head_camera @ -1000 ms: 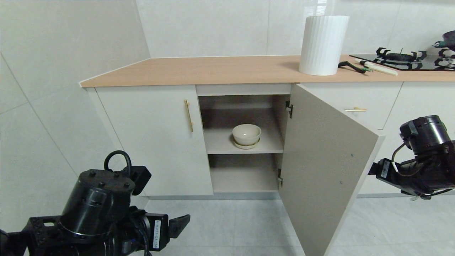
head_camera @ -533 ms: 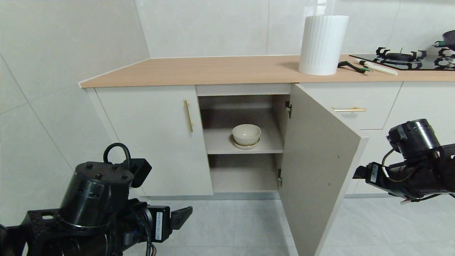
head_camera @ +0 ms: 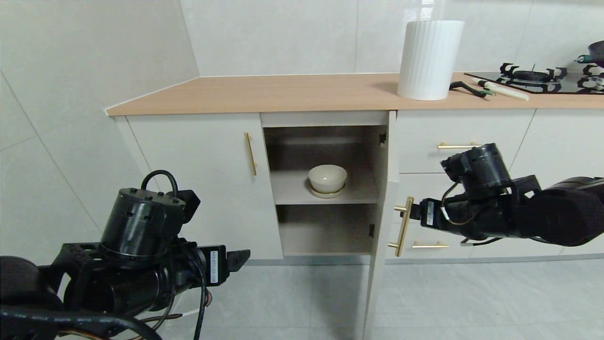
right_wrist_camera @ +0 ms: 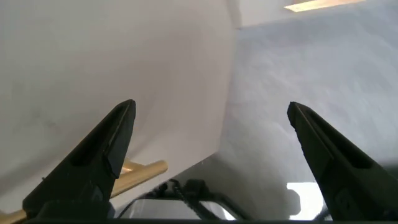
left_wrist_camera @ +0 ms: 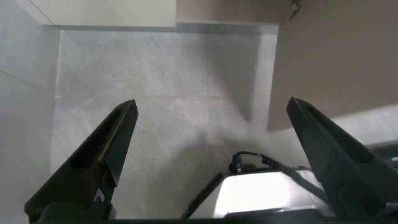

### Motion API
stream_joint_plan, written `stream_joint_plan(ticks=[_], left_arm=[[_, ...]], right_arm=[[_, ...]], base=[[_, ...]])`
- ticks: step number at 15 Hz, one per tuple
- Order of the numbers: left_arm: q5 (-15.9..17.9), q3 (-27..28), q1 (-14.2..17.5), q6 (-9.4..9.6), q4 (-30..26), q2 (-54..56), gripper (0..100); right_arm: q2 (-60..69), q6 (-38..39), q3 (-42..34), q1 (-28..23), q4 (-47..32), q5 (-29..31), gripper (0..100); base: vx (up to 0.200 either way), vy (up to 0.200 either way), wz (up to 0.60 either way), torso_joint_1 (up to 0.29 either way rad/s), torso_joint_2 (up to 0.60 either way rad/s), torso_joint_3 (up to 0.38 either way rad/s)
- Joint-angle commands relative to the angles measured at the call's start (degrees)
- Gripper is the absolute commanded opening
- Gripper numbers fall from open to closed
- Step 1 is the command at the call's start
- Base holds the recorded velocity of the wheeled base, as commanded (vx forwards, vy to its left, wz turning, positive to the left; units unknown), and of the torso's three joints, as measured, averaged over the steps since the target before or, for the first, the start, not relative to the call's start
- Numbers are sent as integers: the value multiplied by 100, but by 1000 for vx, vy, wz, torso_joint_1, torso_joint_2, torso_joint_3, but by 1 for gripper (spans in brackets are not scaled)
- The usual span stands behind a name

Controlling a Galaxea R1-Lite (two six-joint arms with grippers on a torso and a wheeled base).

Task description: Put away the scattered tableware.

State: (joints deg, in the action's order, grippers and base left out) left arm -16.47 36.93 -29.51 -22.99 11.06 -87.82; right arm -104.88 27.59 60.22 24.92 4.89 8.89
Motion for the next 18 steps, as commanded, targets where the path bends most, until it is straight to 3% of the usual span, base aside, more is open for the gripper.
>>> stream_joint_plan(ticks=[1, 5, 15, 18], left_arm=[[-5, -10, 16, 23, 2, 37, 100], [-14, -10, 16, 40, 2, 116, 100], [-181, -115, -169, 49, -16, 63, 100], [-172, -151, -169, 58, -16, 55, 100]], right_arm=[[-587, -69, 534, 400, -111, 17, 100], [-1255, -263, 1334, 602, -128, 34, 100], [-1395, -219, 1369, 664, -93, 61, 100], [-1430, -210, 1387, 664, -93, 52, 100]], base=[[0, 0, 0, 0, 0, 0], [0, 0, 0, 0, 0, 0], [0, 0, 0, 0, 0, 0], [200, 0, 0, -2, 2, 6]])
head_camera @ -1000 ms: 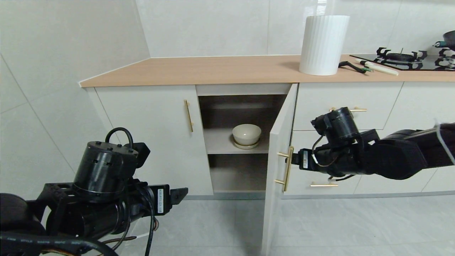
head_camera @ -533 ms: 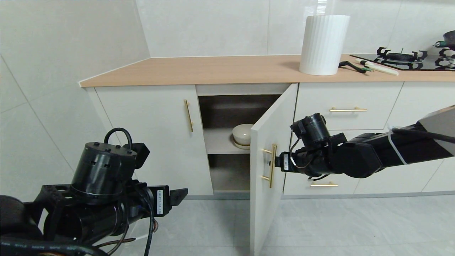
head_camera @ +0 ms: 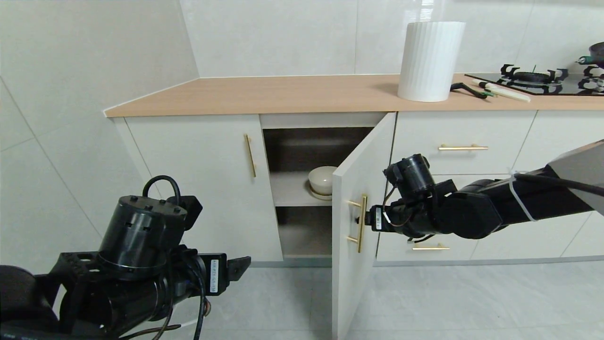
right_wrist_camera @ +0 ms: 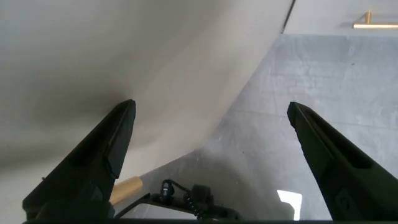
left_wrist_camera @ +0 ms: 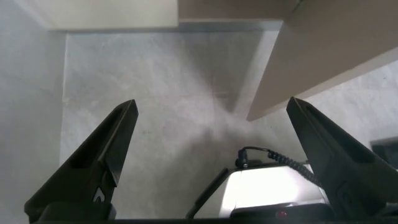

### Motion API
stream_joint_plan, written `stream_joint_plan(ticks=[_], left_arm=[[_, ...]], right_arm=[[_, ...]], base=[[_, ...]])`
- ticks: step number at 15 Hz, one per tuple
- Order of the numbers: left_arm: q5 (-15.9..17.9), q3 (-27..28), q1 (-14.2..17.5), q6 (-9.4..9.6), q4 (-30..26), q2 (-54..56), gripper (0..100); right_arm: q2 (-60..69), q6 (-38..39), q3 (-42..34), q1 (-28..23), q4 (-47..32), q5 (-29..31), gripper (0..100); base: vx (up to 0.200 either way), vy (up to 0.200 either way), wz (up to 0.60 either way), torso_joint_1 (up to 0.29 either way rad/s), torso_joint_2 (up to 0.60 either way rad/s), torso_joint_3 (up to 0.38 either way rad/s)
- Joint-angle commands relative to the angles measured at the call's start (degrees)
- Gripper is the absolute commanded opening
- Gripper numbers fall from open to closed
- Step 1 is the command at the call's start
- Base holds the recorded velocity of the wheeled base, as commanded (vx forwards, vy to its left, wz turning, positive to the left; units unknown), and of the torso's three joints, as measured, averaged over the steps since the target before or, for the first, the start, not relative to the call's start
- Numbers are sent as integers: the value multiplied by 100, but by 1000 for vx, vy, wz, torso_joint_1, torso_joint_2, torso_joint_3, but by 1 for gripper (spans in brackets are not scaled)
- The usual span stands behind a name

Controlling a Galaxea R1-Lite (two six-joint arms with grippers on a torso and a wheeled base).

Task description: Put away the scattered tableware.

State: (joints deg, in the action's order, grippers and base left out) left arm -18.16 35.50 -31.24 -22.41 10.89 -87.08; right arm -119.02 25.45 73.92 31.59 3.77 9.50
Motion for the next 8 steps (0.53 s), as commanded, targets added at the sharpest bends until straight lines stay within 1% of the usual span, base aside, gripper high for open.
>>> stream_joint_plan(ticks=[1, 5, 8], left_arm=[[-3, -8, 4, -1, 10, -29, 100], [-3, -17, -4, -1, 10, -73, 100], [-12, 1, -4, -9, 19, -46, 100]], right_arm=[[-34, 12, 26, -3, 54, -9, 100], [-183, 144, 26, 32, 344, 0, 100], [-385, 434, 175, 41, 660, 26, 100]], base=[[200, 0, 0, -7, -2, 7], [200, 0, 0, 7, 5, 1], [0, 0, 0, 0, 0, 0]])
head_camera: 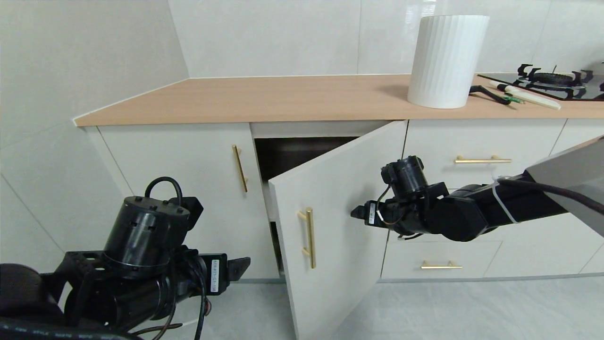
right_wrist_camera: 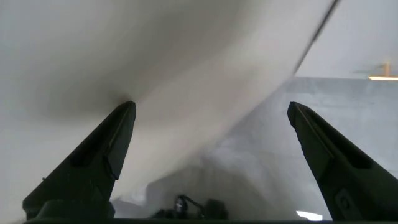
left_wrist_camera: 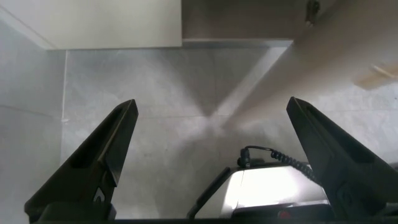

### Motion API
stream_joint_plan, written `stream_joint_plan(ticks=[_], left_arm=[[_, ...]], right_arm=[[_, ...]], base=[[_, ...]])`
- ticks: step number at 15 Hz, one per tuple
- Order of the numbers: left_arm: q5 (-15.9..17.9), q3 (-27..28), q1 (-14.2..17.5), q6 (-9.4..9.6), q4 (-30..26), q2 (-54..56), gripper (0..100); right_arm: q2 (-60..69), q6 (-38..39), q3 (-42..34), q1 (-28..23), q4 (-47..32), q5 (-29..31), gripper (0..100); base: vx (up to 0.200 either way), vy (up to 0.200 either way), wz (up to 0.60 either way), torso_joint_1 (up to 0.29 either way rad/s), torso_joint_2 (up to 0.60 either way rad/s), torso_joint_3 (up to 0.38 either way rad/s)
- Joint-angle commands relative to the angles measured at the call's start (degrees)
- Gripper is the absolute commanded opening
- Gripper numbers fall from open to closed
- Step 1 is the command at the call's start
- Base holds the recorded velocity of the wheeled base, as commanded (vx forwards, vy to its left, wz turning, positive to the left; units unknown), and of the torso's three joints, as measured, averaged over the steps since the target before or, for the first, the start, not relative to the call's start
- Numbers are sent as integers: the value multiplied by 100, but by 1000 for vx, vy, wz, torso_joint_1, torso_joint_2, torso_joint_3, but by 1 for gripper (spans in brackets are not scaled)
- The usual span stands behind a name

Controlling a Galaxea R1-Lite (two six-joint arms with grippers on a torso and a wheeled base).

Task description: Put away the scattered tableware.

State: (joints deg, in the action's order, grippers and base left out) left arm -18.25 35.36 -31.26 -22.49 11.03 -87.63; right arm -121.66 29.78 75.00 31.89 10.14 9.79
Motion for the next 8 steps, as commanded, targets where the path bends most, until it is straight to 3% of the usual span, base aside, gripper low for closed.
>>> stream_joint_plan(ticks=[1, 8], left_arm=[[-3, 23, 6, -10, -5, 0, 100], [-3, 23, 6, -27, 4, 26, 100]], right_arm=[[-253, 221, 235, 10, 40, 137, 100], [-921, 696, 1070, 1, 76, 920, 100]], base=[[0, 0, 0, 0, 0, 0], [0, 0, 0, 0, 0, 0]])
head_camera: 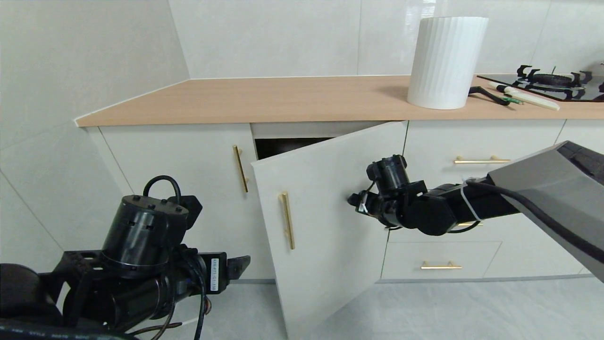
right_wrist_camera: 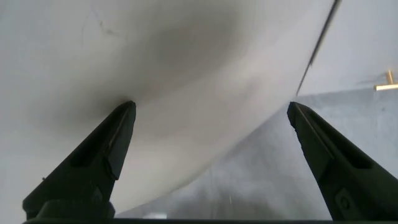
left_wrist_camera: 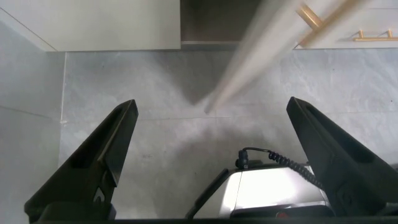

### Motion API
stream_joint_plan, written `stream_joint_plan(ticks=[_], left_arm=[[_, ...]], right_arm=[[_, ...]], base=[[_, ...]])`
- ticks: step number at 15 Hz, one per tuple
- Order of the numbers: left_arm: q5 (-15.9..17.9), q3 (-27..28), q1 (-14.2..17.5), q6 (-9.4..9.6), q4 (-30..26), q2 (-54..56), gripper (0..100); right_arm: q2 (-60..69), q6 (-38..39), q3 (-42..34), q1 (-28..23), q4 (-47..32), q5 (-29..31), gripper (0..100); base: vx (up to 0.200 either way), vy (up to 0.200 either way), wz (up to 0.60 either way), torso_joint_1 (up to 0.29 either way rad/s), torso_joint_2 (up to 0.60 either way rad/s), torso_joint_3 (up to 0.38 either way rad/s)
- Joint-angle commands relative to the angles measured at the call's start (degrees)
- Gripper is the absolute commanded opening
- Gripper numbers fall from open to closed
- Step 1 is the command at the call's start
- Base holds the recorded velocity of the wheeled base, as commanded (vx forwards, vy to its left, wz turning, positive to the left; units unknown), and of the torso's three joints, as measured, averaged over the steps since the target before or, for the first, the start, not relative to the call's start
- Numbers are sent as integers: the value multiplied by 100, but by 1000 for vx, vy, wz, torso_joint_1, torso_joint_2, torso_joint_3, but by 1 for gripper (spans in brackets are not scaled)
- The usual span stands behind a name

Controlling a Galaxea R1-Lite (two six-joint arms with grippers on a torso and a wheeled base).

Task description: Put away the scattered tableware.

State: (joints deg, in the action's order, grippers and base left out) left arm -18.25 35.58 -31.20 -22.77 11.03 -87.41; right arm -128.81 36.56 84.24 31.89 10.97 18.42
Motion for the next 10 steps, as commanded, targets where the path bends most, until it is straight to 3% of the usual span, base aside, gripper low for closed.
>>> stream_joint_plan(ticks=[1, 10], left_arm=[[-3, 1, 8, -8, 13, 4, 100], [6, 1, 17, -8, 4, -48, 100]], right_arm=[[-259, 79, 251, 1, -7, 118, 100], [-795, 396, 1174, -333, -7, 891, 100]], base=[[0, 0, 0, 0, 0, 0], [0, 0, 0, 0, 0, 0]])
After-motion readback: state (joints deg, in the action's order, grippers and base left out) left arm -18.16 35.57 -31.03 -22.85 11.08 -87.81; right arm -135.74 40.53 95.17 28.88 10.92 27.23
